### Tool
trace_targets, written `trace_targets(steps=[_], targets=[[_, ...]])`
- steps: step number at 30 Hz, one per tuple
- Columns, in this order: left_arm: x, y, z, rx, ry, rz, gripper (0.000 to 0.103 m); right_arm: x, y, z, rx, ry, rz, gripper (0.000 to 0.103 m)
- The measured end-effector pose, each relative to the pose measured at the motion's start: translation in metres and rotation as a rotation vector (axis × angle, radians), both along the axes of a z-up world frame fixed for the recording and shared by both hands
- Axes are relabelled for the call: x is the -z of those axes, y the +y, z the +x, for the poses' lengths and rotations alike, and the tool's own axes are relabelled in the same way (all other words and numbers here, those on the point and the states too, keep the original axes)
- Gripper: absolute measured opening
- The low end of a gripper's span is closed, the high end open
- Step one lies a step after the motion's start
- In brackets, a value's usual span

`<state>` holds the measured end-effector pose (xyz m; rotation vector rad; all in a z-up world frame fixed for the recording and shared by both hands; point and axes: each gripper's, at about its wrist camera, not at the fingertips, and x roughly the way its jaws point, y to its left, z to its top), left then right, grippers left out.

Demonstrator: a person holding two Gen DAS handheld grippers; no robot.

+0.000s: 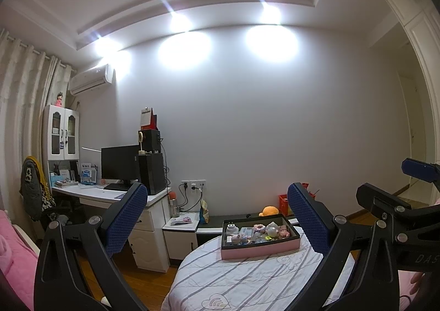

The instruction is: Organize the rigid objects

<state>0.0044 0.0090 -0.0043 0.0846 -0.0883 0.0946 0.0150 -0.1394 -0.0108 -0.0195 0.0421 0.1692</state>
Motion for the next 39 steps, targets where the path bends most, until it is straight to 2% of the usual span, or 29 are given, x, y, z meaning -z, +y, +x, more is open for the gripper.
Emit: trace_targets(steps=[39], targets=[[0.0020, 0.0038, -0.0017, -0.011, 0.016, 0.013, 0.103, 0.0026, -0.0003, -0.0038, -0.005, 0.012, 0.000, 0.103]])
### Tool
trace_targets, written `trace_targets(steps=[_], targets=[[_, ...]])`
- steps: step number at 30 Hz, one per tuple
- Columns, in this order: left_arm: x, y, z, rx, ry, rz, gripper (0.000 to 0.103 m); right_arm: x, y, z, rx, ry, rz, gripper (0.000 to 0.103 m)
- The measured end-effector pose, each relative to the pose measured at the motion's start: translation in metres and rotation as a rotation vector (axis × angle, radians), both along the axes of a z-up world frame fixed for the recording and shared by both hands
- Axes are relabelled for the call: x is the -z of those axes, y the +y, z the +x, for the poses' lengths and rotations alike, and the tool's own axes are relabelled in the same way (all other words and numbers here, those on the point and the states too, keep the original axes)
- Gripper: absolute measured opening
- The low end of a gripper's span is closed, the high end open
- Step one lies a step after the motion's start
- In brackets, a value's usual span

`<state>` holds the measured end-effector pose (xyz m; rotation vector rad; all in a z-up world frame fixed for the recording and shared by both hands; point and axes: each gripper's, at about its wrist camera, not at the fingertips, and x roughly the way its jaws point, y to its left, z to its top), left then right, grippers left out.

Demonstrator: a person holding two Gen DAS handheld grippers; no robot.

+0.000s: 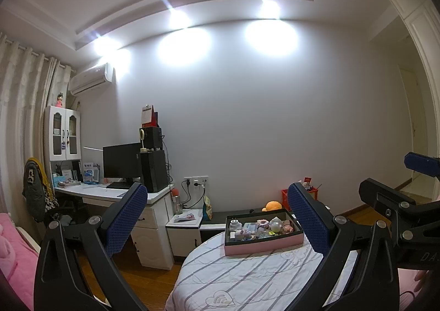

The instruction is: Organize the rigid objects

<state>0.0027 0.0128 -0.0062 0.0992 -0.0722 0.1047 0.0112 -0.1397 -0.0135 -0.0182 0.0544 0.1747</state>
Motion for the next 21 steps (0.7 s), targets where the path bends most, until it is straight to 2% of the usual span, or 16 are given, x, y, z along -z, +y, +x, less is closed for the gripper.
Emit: trace_targets(steps=[7, 14, 21], targets=[[0.002, 0.004, 0.000, 0.004, 0.013, 0.000, 0.103, 0.003, -0.001, 0.003, 0.007, 0.009, -0.003, 0.103], [0.002, 0.011, -0.002, 0.036, 0.011, -0.035, 0.103, 0.000, -0.001, 0.003, -0.001, 0.008, 0.004, 0.103], [0.001, 0.013, -0.003, 0.034, 0.016, -0.022, 0.103, 0.002, 0.000, 0.004, 0.004, 0.015, 0.002, 0.103]])
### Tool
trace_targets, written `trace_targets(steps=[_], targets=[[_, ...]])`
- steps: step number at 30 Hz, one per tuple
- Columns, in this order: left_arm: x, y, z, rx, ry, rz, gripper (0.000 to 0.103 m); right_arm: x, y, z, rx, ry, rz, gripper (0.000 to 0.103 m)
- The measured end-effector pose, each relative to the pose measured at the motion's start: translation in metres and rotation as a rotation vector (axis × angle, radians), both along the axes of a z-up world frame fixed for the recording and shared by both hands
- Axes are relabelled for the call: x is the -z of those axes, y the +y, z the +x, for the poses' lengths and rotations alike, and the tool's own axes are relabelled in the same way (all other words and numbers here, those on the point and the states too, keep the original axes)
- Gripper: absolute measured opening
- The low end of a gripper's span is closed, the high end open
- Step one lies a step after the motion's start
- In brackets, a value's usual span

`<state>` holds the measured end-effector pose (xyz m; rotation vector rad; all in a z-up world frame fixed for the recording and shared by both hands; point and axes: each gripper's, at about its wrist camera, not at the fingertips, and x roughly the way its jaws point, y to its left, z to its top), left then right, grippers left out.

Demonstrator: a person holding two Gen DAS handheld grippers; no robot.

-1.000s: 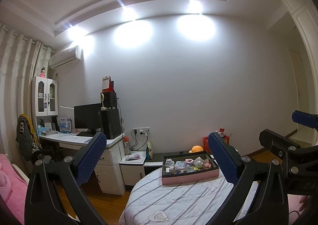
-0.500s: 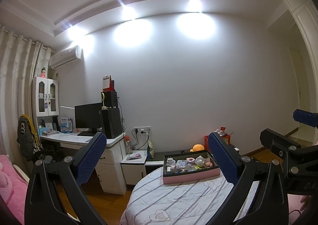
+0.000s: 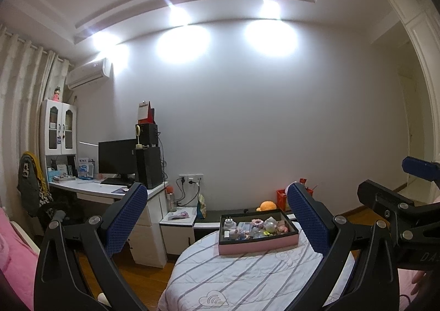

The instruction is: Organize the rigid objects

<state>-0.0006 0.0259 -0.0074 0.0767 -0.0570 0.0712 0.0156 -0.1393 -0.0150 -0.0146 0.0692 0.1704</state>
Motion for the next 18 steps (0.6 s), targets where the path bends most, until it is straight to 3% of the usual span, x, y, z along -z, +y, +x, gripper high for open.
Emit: trace_targets(steps=[18], targets=[[-0.0015, -0.0013, 0.0060, 0.006, 0.016, 0.006, 0.103, 0.0007, 0.0015, 0.0021, 0.011, 0.013, -0.004, 0.103]])
